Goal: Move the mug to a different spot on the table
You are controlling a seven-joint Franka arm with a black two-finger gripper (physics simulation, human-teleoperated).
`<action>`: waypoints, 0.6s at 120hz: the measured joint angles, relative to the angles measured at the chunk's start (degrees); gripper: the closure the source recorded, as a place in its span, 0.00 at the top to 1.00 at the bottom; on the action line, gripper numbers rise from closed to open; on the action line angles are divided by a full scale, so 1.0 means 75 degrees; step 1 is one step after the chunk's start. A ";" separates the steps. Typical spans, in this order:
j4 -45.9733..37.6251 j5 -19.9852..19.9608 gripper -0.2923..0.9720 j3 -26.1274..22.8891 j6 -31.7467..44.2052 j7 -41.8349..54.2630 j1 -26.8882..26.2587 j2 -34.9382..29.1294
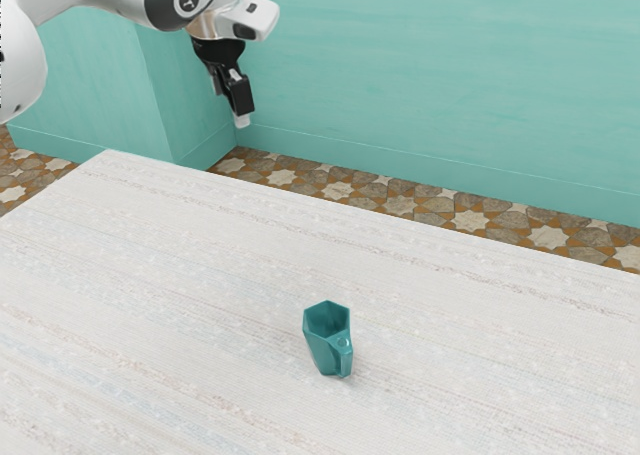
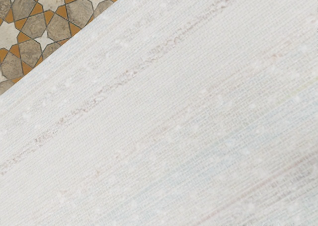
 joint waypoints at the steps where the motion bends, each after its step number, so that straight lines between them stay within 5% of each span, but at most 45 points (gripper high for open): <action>1: 0.0001 0.0002 0.77 -0.0002 0.0000 0.0010 -0.0002 0.0003; 49: -0.0113 -0.0038 0.77 -0.0463 0.0005 0.0395 -0.0462 0.1062; 72: -0.0962 -0.0017 0.77 -0.1593 0.0005 0.0510 -0.0007 0.1143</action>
